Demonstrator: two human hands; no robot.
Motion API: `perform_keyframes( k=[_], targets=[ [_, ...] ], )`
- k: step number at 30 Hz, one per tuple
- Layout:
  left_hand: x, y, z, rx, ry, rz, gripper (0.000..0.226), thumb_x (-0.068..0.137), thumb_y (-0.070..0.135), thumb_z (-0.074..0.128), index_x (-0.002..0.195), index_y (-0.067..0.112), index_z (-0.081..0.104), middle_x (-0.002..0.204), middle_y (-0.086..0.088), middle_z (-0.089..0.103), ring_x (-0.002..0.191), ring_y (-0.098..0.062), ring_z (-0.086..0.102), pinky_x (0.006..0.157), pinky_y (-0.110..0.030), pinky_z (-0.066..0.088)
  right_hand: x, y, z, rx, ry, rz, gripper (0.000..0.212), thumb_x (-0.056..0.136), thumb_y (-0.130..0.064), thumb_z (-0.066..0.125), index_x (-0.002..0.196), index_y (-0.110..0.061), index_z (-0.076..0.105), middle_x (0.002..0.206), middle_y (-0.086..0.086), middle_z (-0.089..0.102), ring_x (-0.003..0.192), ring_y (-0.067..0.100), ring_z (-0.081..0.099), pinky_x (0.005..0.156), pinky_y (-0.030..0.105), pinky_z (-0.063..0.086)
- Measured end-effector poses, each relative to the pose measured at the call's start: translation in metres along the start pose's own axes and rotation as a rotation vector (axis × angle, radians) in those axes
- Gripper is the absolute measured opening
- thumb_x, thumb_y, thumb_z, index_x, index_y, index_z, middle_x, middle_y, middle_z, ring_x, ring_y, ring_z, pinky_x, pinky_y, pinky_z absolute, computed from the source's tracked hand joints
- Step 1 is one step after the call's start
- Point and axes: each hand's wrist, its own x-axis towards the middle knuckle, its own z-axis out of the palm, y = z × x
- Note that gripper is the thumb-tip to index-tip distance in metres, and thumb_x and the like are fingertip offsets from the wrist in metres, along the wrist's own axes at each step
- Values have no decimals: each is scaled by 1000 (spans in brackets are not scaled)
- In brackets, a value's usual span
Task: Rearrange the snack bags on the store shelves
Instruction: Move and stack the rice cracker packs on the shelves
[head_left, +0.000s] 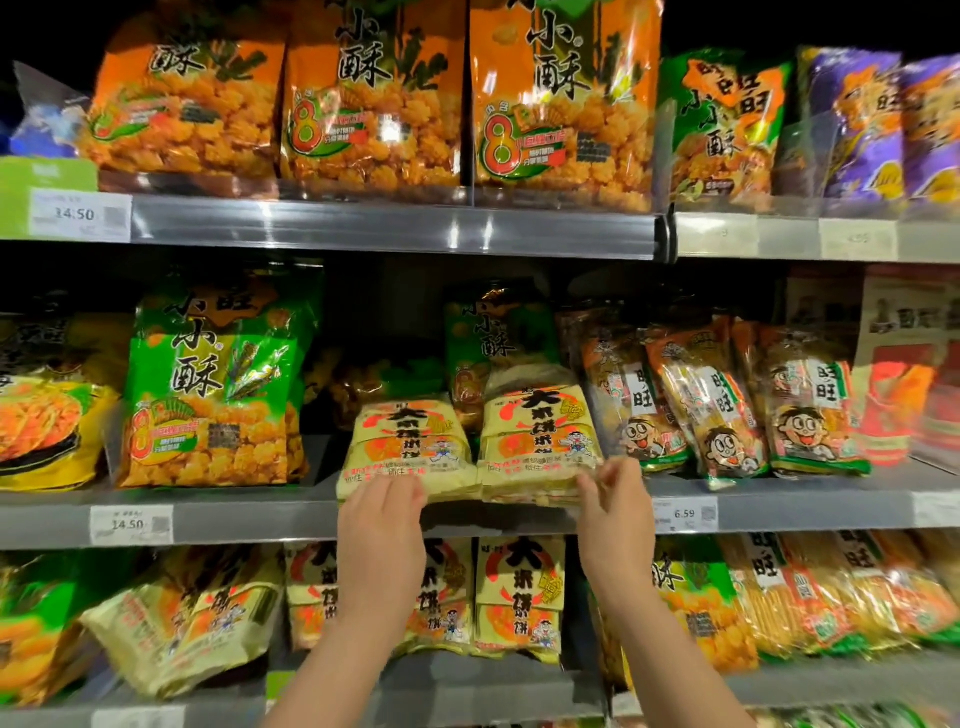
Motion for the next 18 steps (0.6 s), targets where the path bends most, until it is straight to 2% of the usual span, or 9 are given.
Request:
perform_keyframes(
  k=[2, 4, 6, 9, 12, 14, 15, 16, 18],
  targets=[
    [-9, 5, -7, -19, 12, -12, 25, 86, 17, 42, 72, 8, 61, 66, -1, 57, 61, -18, 52, 55, -29, 41, -12, 5, -3, 73, 16, 22, 29, 93, -21, 51, 72, -31, 33, 79, 3, 51, 74, 23, 49, 63, 37, 41],
    [-18, 10, -14, -51, 6, -58, 11, 84, 9, 59, 74, 8, 63, 71, 0, 59, 65, -15, 52, 57, -28, 42, -22, 8, -5, 157, 37, 62, 22, 92, -23, 52, 76, -26, 37, 78, 4, 49, 72, 24, 47, 60, 34, 38],
    [-27, 16, -22, -103, -6, -162, 2, 82, 9, 64, 80, 9, 65, 79, 2, 59, 73, -12, 51, 64, -28, 43, -29, 10, -5, 219, 44, 149, 17, 91, -29, 54, 88, -20, 40, 84, 4, 50, 76, 24, 50, 59, 33, 38],
    [-33, 27, -31, -224, -53, -406, 21, 89, 29, 53, 101, 14, 61, 96, 6, 54, 87, -14, 54, 74, -27, 42, -31, 4, -6, 316, 38, 295, 41, 87, -43, 58, 110, -15, 39, 92, 2, 52, 77, 17, 53, 61, 32, 39],
    [-27, 33, -37, -310, -67, -560, 35, 90, 39, 48, 116, 15, 45, 92, 10, 53, 87, -16, 55, 68, -25, 38, -24, -1, -8, 324, 12, 399, 59, 82, -51, 60, 122, -13, 39, 98, 0, 49, 82, 16, 50, 70, 33, 40],
    [-22, 30, -37, -439, -50, -719, 47, 89, 38, 52, 123, 11, 33, 93, 5, 57, 79, -20, 58, 55, -21, 39, -17, -1, -3, 294, -7, 482, 66, 75, -60, 61, 119, -14, 45, 110, 2, 50, 92, 19, 51, 80, 37, 45],
    [-20, 25, -35, -500, -43, -804, 54, 88, 35, 56, 127, 10, 28, 100, 0, 60, 76, -20, 58, 53, -21, 40, -15, 0, 0, 314, -16, 528, 68, 70, -64, 63, 113, -14, 47, 114, 6, 52, 93, 22, 54, 83, 42, 49],
    [-21, 19, -32, -535, -37, -879, 63, 85, 33, 61, 131, 11, 24, 107, -7, 61, 79, -22, 57, 58, -24, 42, -14, 1, 3, 351, -26, 569, 67, 66, -64, 65, 108, -15, 47, 115, 10, 53, 91, 24, 57, 82, 44, 52],
    [-23, 10, -30, -548, -37, -986, 83, 77, 29, 71, 138, 13, 18, 120, -18, 56, 93, -30, 56, 70, -35, 45, -16, 5, 10, 496, -43, 650, 56, 71, -51, 70, 105, -14, 44, 111, 14, 54, 87, 25, 60, 72, 39, 56]
  ],
)
